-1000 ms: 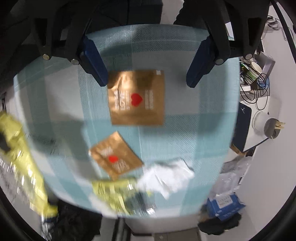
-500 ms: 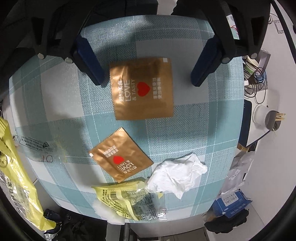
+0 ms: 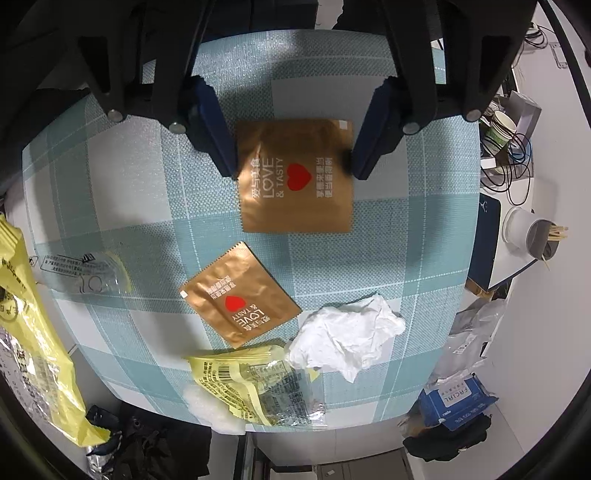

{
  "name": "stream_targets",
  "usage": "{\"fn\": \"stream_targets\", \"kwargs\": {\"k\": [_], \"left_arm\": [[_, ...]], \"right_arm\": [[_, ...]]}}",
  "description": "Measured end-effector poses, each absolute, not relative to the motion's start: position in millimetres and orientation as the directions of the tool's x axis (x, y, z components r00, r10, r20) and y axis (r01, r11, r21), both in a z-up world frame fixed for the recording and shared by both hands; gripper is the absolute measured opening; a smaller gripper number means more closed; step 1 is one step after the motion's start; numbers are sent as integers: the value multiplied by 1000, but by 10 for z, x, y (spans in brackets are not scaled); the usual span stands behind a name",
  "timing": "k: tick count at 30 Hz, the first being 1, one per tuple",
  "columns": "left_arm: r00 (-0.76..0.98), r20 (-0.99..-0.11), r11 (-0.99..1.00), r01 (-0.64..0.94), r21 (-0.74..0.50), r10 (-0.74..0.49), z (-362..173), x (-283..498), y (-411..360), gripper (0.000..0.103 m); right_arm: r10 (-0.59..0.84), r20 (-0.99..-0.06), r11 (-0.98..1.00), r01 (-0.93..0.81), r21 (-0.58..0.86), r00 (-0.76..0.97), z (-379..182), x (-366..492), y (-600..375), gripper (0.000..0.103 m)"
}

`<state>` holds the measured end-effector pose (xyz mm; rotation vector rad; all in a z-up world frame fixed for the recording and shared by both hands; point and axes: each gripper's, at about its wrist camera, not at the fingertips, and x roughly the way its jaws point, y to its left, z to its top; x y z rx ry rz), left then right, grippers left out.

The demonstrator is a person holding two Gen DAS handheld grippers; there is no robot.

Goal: Collect trash
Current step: 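Lift the sachet with the left gripper while the right carries the bag toward the bin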

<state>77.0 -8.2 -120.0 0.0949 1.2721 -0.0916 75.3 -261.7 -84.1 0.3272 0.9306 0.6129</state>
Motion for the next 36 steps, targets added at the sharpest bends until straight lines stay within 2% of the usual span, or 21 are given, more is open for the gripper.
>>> {"fn": "stream_targets", "kwargs": {"k": [1,5,7,16,23,29,36], "left_arm": [[293,-956,993,119,20,-16,-1196,768,-71,57],[296,-955,995,102,8,-23,-1177,774,29,39],[294,-955,995,104,-7,-38,-1179,780,69,37],[283,-955,995,71,-69,-86,-1181,812,156,35],[308,-948,997,35,-72,-79,-1135,777,227,35],[397,-913,996,49,-78,-91,-891,716,146,35],[527,-834,984,154,-93,-161,-387,706,-294,35]], "right_arm": [[619,-646,785,-348,512,446,-839,751,-2615,16],[620,-645,784,-349,513,447,-836,752,-2612,16],[620,-645,785,-349,512,447,-836,750,-2609,16],[617,-646,787,-342,514,450,-836,758,-2615,16],[611,-652,791,-343,506,449,-845,759,-2605,16],[600,-654,800,-351,486,461,-813,735,-2606,16],[600,-605,798,-346,493,523,-501,698,-2852,16]]}}
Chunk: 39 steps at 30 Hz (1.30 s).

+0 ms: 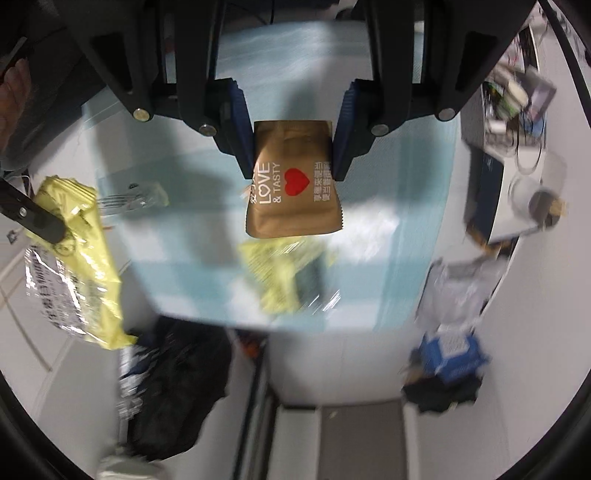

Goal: Collect trash
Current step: 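Lift the sachet with the left gripper while the right carries the bag toward the bin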

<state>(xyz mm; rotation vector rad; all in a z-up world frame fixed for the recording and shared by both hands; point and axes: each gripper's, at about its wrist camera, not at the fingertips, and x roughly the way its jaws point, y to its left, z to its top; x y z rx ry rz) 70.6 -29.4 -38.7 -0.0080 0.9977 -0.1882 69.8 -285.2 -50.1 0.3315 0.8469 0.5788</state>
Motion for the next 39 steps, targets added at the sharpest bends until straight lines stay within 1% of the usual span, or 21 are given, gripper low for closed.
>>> {"fn": "stream_targets", "kwargs": {"k": [3,7,11,15,20,24,27,32,37,39], "left_arm": [[556,-801,969,215,-118,-221,-187,742,-544,35],[575,-762,942,306,-140,-299,35,845,-912,35],[572,-734,912,378,-160,-366,171,947,-1265,35],[552,-712,871,461,-172,-433,246,1044,-1707,35],[497,-718,819,545,-180,-488,213,1134,-2177,35],[423,-743,773,604,-195,-519,88,1200,-2637,35],[377,-765,741,644,-188,-522,-39,1224,-2931,35],[280,-805,696,685,-213,-522,-352,1300,-3370,35],[180,-860,682,693,-234,-478,-785,1435,-3696,35],[142,-874,677,694,-247,-465,-910,1474,-3805,35]], "right_arm": [[590,-563,801,-331,499,579,-251,687,-3101,16],[544,-538,829,-311,466,644,17,652,-3472,16],[490,-525,851,-254,459,695,205,638,-3929,16],[401,-523,884,-167,437,752,354,586,-4481,16],[309,-538,903,-64,425,784,353,518,-5071,16],[250,-558,901,21,434,791,217,471,-5472,16],[212,-590,889,96,447,779,-3,443,-5796,16],[169,-670,860,223,458,723,-511,437,-6233,16],[168,-745,820,329,469,645,-1125,482,-6558,16],[181,-762,802,356,480,622,-1318,487,-6624,16]]}}
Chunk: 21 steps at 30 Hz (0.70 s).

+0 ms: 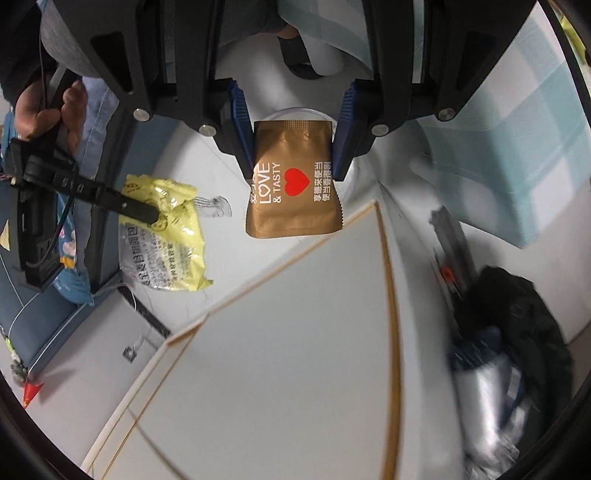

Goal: Collect trash
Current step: 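Lift the sachet with the left gripper while the right carries the bag toward the bin, then open both grippers over the bin to drop sachet and bag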

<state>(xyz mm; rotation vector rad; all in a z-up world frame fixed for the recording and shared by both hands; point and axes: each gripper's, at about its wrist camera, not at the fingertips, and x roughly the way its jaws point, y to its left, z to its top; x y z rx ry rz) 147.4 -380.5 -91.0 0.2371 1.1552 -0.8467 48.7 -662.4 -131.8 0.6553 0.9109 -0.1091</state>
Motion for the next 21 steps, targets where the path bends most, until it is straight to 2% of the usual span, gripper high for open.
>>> {"fn": "stream_targets", "kwargs": {"k": [10,21], "left_arm": [[-40,-936,690,665,-287,-351,-1719,1672,-4213,35],[-238,-931,751,550,-365,-278,-2319,1761,-4334,35]], "right_arm": [[264,-835,745,447,494,483,-2315,629,-6756,16],[366,-860,727,468,502,354,-3032,904,-6554,16]]}}
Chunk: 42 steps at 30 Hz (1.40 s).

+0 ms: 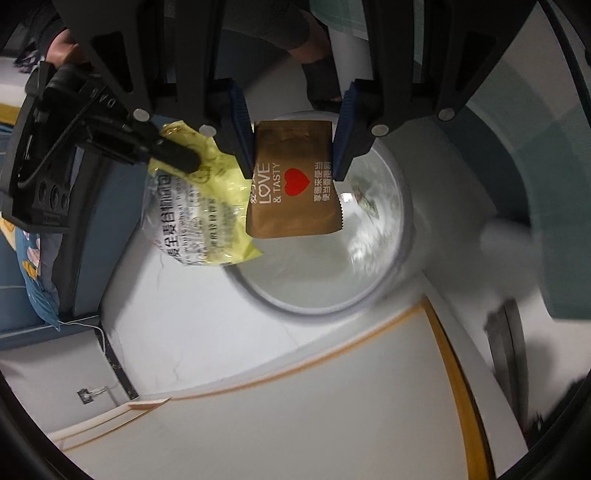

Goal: Collect trash
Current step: 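Open both grippers over the bin to drop sachet and bag, then move both open tools back above the table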

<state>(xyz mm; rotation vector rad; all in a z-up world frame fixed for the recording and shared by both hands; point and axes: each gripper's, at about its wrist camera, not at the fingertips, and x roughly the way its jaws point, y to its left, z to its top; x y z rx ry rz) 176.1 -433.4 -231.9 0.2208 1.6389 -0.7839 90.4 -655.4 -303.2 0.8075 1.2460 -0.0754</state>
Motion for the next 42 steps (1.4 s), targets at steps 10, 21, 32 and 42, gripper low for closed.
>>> {"fn": "stream_targets", "kwargs": {"k": [10,21,32,42], "left_arm": [[-386,-886,815,405,-414,-258,-2566,1803,-4432,35],[-370,-895,852,357,-384,-248,-2623,1901,-4431,55],[-325,-910,846,379,-376,-259,-2399,1892,-4313,77],[-46,-949,809,510,-291,-312,-1510,1785,-3925,77]], "right_arm": [[434,-855,679,522,517,283,-3393,1145,-6447,17],[442,-860,653,565,503,255,-3557,1159,-6353,33],[403,-862,637,582,506,308,-3298,941,-6494,45],[311,-860,646,573,504,404,-2597,716,-6740,53]]}}
